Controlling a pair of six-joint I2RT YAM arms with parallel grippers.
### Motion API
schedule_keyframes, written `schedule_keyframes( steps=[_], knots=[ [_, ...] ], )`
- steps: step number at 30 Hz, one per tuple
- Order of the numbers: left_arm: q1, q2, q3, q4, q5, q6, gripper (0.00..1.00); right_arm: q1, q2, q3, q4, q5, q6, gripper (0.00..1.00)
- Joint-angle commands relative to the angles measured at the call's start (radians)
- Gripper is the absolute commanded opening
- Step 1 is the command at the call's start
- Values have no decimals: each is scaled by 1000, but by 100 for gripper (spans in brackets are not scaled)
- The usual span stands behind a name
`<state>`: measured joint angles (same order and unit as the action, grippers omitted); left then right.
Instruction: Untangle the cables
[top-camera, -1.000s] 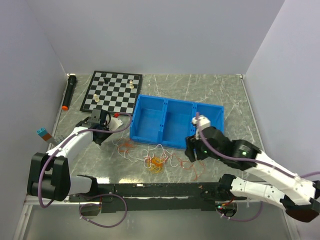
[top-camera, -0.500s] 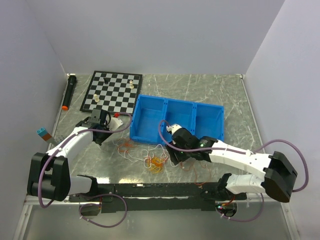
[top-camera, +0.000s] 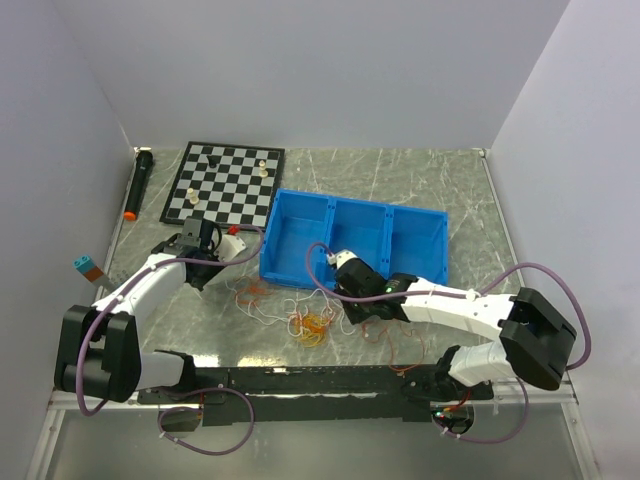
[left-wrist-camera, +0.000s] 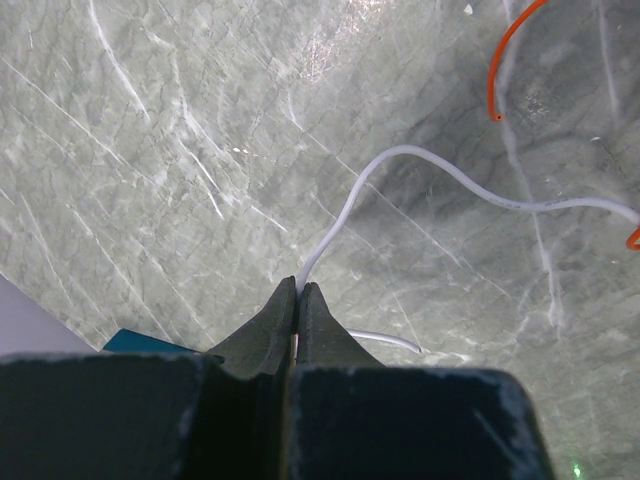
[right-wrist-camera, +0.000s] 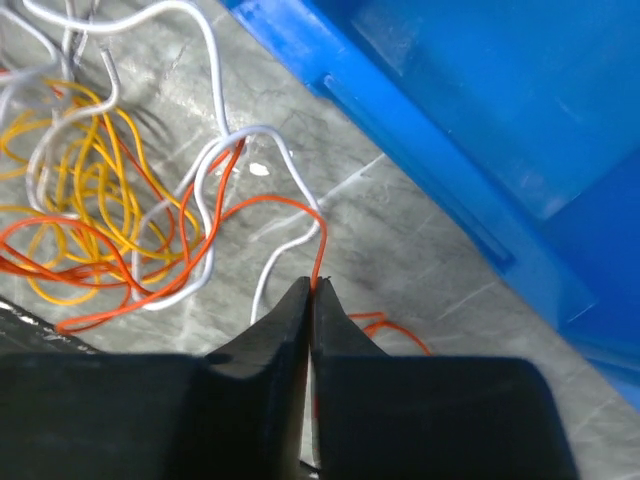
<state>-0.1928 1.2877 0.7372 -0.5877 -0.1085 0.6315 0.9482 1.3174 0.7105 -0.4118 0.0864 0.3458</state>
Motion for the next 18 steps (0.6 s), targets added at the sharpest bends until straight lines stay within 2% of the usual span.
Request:
schedule_keyframes(
  steps=[1,5,12,18],
  knots=[
    [3,10,2,26,9,-10,1,-6,-44,-5,18,39,22,0],
    [1,15,-2,31,7,-6,1,-5,-165,12,-45,79,50,0],
    [1,35,-22,52,-3,8,1,-6,-663,75,-94,142,59,0],
    [1,55,-55,83,-26,23,1,-6,-875,214,-139,205,10,0]
  ],
)
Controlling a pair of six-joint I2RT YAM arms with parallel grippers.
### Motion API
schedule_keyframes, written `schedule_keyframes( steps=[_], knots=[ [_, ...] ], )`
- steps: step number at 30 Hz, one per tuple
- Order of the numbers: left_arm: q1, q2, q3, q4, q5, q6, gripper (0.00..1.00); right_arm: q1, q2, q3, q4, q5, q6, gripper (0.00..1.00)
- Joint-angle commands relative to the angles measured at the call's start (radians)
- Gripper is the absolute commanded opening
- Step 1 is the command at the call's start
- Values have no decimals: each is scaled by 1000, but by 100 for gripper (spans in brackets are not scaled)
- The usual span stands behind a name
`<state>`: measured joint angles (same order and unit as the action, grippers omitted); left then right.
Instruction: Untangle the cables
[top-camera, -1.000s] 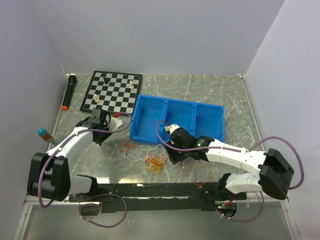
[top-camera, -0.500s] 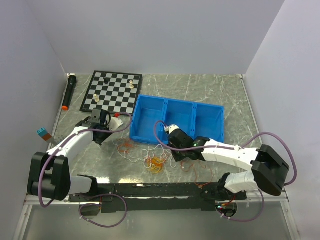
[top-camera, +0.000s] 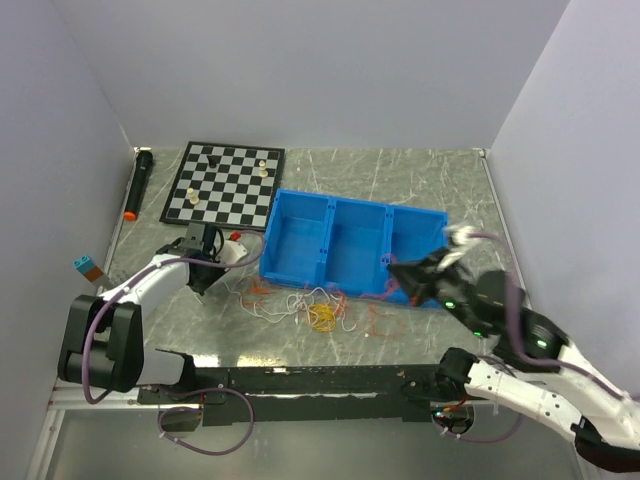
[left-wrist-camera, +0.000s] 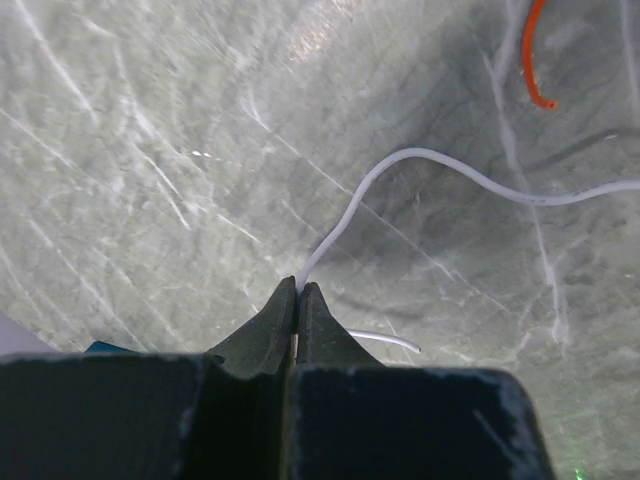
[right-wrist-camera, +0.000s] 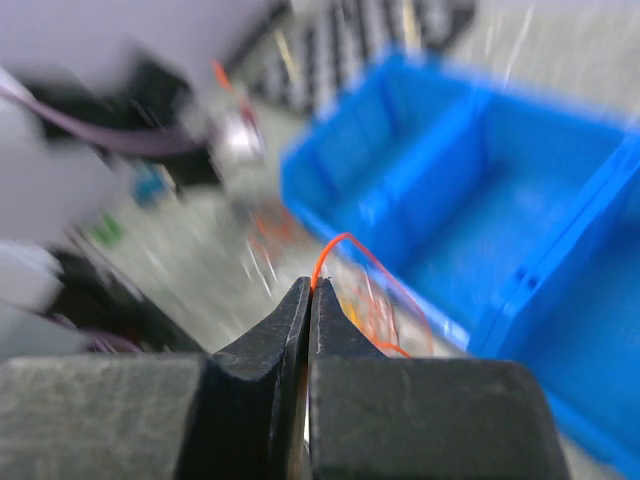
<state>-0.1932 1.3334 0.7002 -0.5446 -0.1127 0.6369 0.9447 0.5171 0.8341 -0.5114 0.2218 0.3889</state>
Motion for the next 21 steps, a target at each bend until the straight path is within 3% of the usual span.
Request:
schedule_keyframes(
  steps=[1,8,21],
  knots=[
    [1,10,-22,46,-30,24,1,-4,-101,111,-47,76,-41,0],
    [1,35,-51,83,-79,46,1,-3,-172,229,-33,67,-82,0],
    [-3,10,-24,48,-32,18,1,-3,161,542,145,56,-294,0]
  ],
)
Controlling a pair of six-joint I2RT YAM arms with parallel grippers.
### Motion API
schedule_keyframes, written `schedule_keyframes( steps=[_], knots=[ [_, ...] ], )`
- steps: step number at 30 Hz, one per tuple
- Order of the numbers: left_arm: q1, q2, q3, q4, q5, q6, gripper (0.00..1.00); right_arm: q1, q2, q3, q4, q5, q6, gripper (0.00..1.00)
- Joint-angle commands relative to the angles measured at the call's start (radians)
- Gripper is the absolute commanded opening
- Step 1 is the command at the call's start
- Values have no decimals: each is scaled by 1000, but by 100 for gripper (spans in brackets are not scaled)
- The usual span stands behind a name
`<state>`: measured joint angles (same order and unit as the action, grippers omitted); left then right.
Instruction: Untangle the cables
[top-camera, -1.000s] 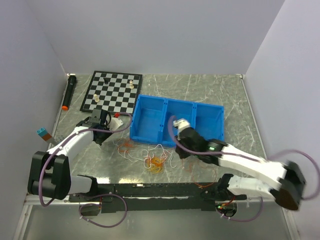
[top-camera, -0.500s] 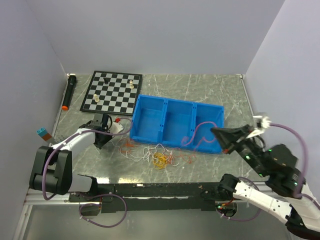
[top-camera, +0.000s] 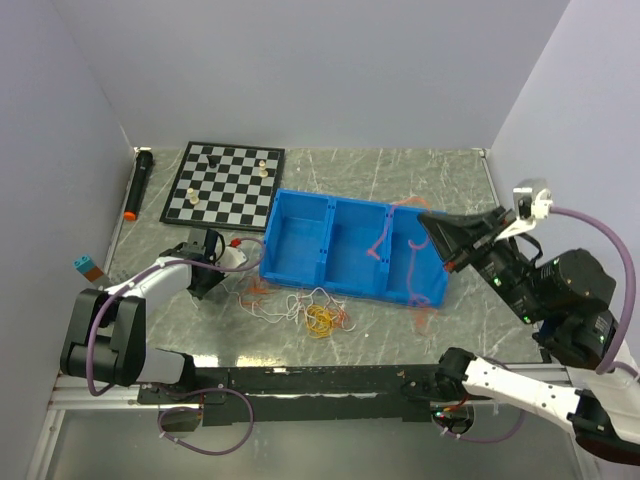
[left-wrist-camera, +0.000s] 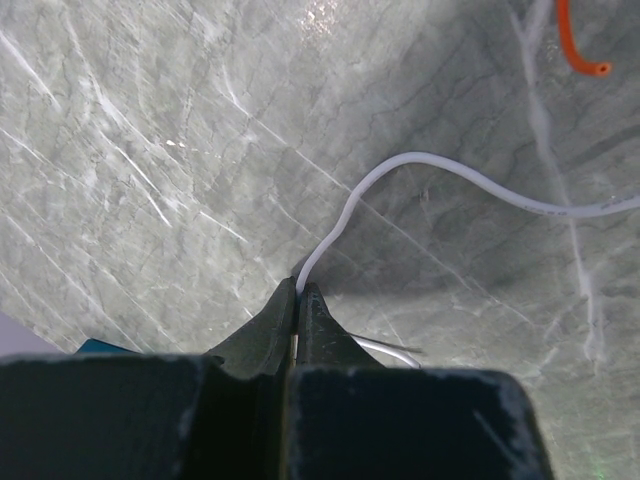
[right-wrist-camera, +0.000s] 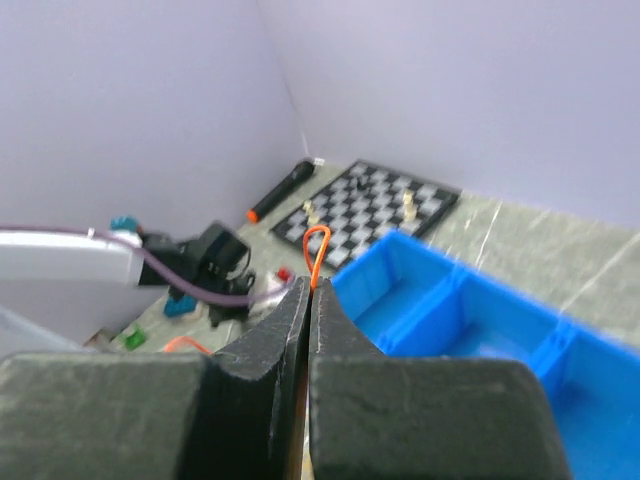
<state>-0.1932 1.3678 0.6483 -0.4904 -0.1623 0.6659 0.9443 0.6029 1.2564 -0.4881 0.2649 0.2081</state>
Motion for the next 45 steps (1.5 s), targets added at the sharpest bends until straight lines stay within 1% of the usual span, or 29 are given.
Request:
schedule_keyframes(
  steps=[1,4,5,6,8,14,17,24,34,40,43,45],
  knots=[
    [-2,-27,31,-13,26,-14,1,-4,102,141,135,25,-133,0],
    [-3,-42,39,-27,44,-20,1,-4,176,199,167,71,-196,0],
    [-3,-48,39,-28,47,-20,1,-4,196,210,178,88,-197,0],
    [-3,-50,39,-33,47,-20,1,-4,208,216,190,105,-238,0],
    [-3,-62,36,-37,52,-19,1,-4,233,222,216,147,-271,0],
    [-3,-68,37,-43,64,-23,1,-25,270,178,318,272,-343,0],
    [-3,-70,39,-47,72,-26,1,-68,271,147,342,284,-349,0],
    [-3,-64,45,-51,81,-32,1,-182,265,91,347,264,-328,0],
    [-3,-75,53,-60,90,-34,1,-367,248,-32,336,188,-234,0],
    [-5,-78,48,-60,90,-34,1,-440,268,-124,350,244,-210,0],
    [-3,-79,45,-57,89,-32,1,-490,273,-164,344,269,-141,0],
    [-3,-76,45,-54,89,-32,1,-519,270,-179,338,273,-122,0]
  ],
)
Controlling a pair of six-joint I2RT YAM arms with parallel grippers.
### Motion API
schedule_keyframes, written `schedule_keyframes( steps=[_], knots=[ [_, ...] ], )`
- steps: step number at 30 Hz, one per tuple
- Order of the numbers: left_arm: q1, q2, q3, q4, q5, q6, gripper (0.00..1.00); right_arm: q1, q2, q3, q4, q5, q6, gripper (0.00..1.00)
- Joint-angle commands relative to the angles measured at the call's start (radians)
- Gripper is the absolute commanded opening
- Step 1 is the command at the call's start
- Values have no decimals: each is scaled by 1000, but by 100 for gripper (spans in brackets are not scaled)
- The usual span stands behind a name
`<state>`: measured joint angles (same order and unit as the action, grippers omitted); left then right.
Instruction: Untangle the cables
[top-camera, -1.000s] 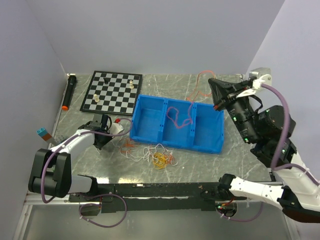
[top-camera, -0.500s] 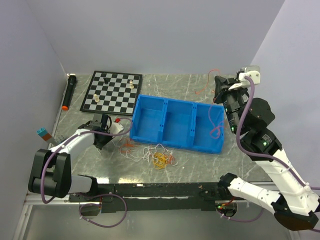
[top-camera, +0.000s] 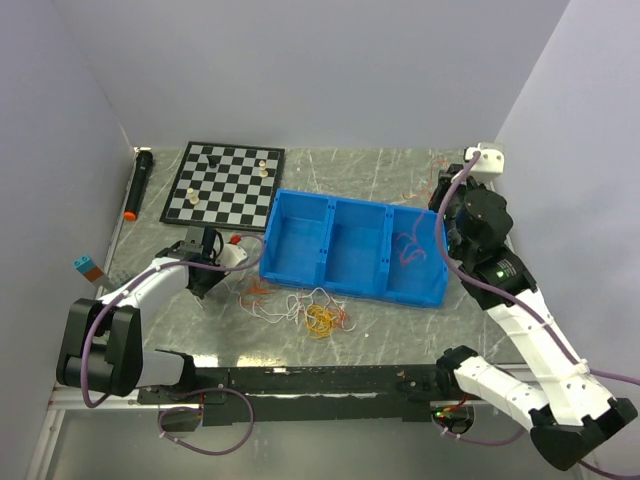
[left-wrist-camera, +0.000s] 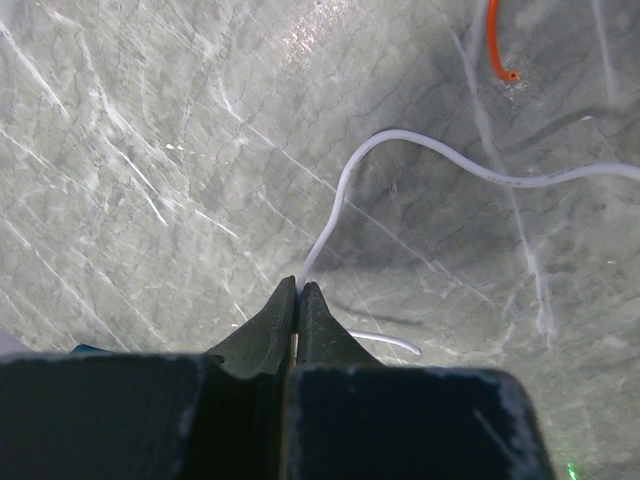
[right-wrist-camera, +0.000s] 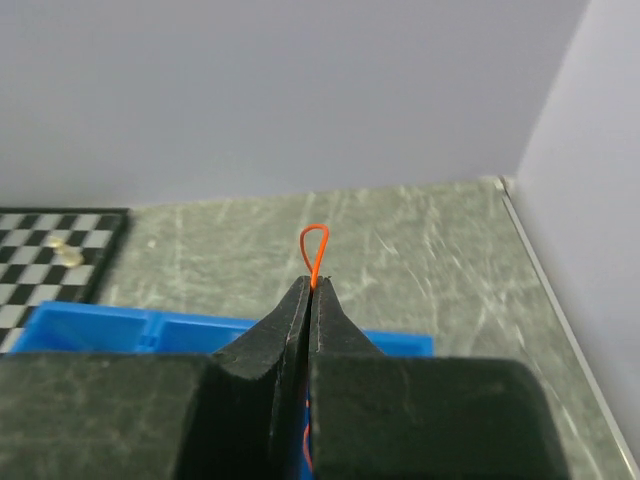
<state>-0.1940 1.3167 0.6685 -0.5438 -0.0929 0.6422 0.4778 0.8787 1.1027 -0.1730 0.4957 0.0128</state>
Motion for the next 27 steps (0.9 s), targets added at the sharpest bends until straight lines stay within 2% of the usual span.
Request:
schedule_keyframes(
  steps=[1,6,9,13,16,19,24,27],
  knots=[
    [-4,-25,25,-2,18,-9,1,-65,-3,-32,12,43,85,0],
    [-4,-16,32,1,24,-13,1,-93,42,-50,-75,81,163,0],
    [-4,-11,45,-7,35,-22,1,-93,51,-93,-143,103,295,0],
    [-4,-14,52,-13,42,-26,1,-91,60,-167,-232,38,438,0],
    [-5,-16,46,-8,41,-23,1,-91,80,-199,-302,33,515,17],
    [-5,-7,52,-10,42,-27,1,-93,101,-201,-333,44,535,21],
    [-10,-8,63,-13,48,-35,1,-93,138,-135,-385,66,544,53],
    [-10,-11,62,-12,44,-33,1,-93,154,-87,-414,70,541,62]
  ],
)
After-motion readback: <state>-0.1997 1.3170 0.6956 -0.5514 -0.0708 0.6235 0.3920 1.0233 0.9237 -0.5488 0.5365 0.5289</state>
